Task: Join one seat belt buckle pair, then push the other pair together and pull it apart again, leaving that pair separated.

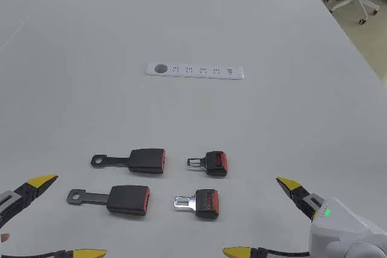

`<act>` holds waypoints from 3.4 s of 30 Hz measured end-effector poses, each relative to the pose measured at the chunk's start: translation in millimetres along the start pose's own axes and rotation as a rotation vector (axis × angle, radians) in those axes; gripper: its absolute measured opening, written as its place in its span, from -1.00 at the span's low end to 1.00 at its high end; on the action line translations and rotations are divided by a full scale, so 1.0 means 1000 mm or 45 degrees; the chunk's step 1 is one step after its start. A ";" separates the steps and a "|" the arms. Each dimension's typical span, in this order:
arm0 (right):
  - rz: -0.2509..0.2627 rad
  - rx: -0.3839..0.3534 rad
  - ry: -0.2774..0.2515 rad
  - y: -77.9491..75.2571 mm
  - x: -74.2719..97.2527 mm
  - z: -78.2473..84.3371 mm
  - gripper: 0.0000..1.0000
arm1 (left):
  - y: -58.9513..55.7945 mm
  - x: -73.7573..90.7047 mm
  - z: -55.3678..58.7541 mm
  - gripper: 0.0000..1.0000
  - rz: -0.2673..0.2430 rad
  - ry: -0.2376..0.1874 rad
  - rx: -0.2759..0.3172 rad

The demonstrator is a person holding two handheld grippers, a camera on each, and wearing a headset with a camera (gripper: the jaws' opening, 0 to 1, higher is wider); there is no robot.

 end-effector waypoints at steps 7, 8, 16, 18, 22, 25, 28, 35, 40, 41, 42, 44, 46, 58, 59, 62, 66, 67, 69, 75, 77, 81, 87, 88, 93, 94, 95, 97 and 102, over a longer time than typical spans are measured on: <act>0.001 0.001 -0.001 0.000 0.000 -0.001 0.99 | -0.002 0.000 -0.001 0.99 -0.001 0.000 0.001; 0.001 0.000 -0.001 0.000 0.000 0.000 0.99 | -0.003 0.000 -0.001 0.99 -0.002 0.000 0.002; 0.005 0.000 0.002 0.000 0.002 0.000 0.99 | -0.008 0.000 -0.003 0.99 -0.003 0.004 0.000; 0.006 0.000 0.002 0.000 0.002 0.001 0.99 | -0.008 0.000 -0.003 0.99 -0.003 0.001 0.001; 0.005 0.002 0.005 0.000 0.003 0.001 0.99 | -0.009 -0.001 -0.004 0.99 -0.002 0.003 -0.002; 0.006 0.003 0.004 0.000 0.002 0.002 0.99 | -0.009 -0.001 -0.004 0.99 -0.003 0.001 0.000; 0.005 0.003 0.005 -0.001 0.002 0.003 0.99 | -0.008 -0.001 -0.003 0.99 -0.002 0.002 -0.001; 0.004 0.005 0.007 0.000 0.003 0.003 0.99 | -0.007 0.000 -0.003 0.99 -0.006 0.001 0.000; 0.004 0.007 0.008 0.000 0.002 0.003 0.99 | -0.006 0.001 -0.002 0.99 -0.006 0.004 -0.002; 0.004 0.006 0.007 0.000 0.002 0.003 0.99 | -0.006 0.001 -0.002 0.99 -0.006 0.004 -0.002; 0.004 0.006 0.007 0.000 0.002 0.003 0.99 | -0.006 0.001 -0.002 0.99 -0.005 0.003 -0.001; 0.004 0.007 0.008 0.001 0.002 0.002 0.99 | -0.006 0.001 -0.002 0.99 -0.006 0.004 -0.002; 0.003 0.007 0.009 0.001 0.002 0.001 0.99 | -0.005 0.001 -0.002 0.99 -0.006 0.002 0.000; 0.003 0.008 0.009 -0.001 0.002 0.004 0.99 | -0.010 0.000 -0.005 0.99 -0.002 0.002 -0.007; 0.004 0.009 0.010 -0.001 0.002 0.004 0.99 | -0.010 0.000 -0.005 0.99 -0.002 0.002 -0.010; 0.007 0.008 0.012 -0.002 0.003 0.005 0.99 | -0.010 -0.001 -0.005 0.99 0.000 0.002 -0.009; 0.008 0.010 0.013 -0.002 0.004 0.004 0.99 | -0.009 -0.001 -0.004 0.99 0.001 0.003 -0.010; 0.008 0.010 0.012 -0.002 0.004 0.005 0.99 | -0.009 -0.001 -0.004 0.99 0.001 0.002 -0.008; 0.007 0.010 0.013 -0.003 0.004 0.006 0.99 | -0.010 -0.001 -0.004 0.99 0.001 0.002 -0.010; 0.005 0.014 0.011 -0.002 0.003 0.003 0.99 | -0.010 -0.001 -0.004 0.99 0.004 0.004 -0.008; 0.005 0.016 0.011 -0.001 0.004 0.002 0.99 | -0.010 -0.001 -0.004 0.99 0.005 0.005 -0.010; 0.004 0.017 0.013 -0.001 0.005 0.002 0.99 | -0.008 -0.001 -0.003 0.99 0.005 0.004 -0.011; 0.002 0.020 0.017 -0.003 0.006 0.004 0.99 | -0.004 -0.001 -0.001 0.99 0.007 0.007 -0.013; 0.001 0.021 0.019 -0.003 0.006 0.005 0.99 | -0.003 -0.001 -0.001 0.99 0.007 0.008 -0.014; -0.008 0.031 0.027 -0.003 0.006 0.005 0.99 | 0.000 -0.002 -0.001 0.99 0.009 0.015 -0.025; -0.008 0.037 0.029 -0.003 0.006 0.004 0.99 | 0.000 -0.002 -0.001 0.99 0.008 0.016 -0.029; -0.012 0.047 0.030 -0.004 0.006 0.004 0.99 | 0.000 -0.002 -0.002 0.99 0.007 0.018 -0.037; -0.018 0.055 0.031 -0.004 0.005 0.003 0.99 | -0.001 -0.003 -0.003 0.99 0.009 0.027 -0.040; -0.038 0.074 0.041 -0.007 0.005 0.003 0.99 | 0.000 -0.006 -0.008 0.96 0.028 0.047 -0.065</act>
Point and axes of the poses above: the centre of the closed fingertips' face, and the gripper's own axes: x roughly backward along the fingers, y roughly to its left, z roughly out of its underside, the point moved 7 cm from there along x, roughly backward along the fingers, and after that the axes turned 9 degrees about x, right-handed, at the moved point
